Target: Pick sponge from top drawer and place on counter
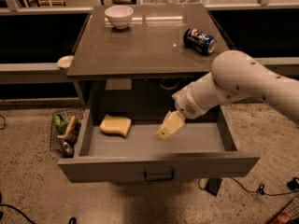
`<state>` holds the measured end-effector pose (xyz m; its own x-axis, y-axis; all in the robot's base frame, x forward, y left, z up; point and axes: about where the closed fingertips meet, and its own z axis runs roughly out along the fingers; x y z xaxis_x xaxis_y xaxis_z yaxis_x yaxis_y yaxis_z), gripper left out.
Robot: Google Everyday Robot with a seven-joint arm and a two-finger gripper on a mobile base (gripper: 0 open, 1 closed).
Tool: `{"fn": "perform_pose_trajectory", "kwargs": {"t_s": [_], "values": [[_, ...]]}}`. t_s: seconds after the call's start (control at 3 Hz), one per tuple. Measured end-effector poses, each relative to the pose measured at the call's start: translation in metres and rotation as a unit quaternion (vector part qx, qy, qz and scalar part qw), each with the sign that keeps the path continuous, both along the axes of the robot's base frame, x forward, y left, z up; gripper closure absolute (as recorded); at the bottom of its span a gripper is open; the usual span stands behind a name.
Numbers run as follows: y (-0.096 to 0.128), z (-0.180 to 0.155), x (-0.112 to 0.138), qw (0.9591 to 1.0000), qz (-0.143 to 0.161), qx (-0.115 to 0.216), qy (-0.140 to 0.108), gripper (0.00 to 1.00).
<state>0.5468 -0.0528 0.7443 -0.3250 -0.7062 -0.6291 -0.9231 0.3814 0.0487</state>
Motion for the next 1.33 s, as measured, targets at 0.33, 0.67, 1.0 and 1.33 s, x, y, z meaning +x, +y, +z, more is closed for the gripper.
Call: {"fn": "perform_pose_trajectory", "kwargs": {"t_s": [0.33, 0.67, 1.0, 1.33], "values": [[0.022, -0.028, 0.02, 0.9997, -0.011, 0.022, -0.005, 0.0], [0.054, -0.056, 0.045, 0.9988, -0.011, 0.046, -0.011, 0.0], [0.054, -0.056, 0.045, 0.9988, -0.011, 0.046, -0.011, 0.0], [0.065, -0.069, 0.051, 0.9984, -0.004, 0.055, -0.01, 0.0]]}}
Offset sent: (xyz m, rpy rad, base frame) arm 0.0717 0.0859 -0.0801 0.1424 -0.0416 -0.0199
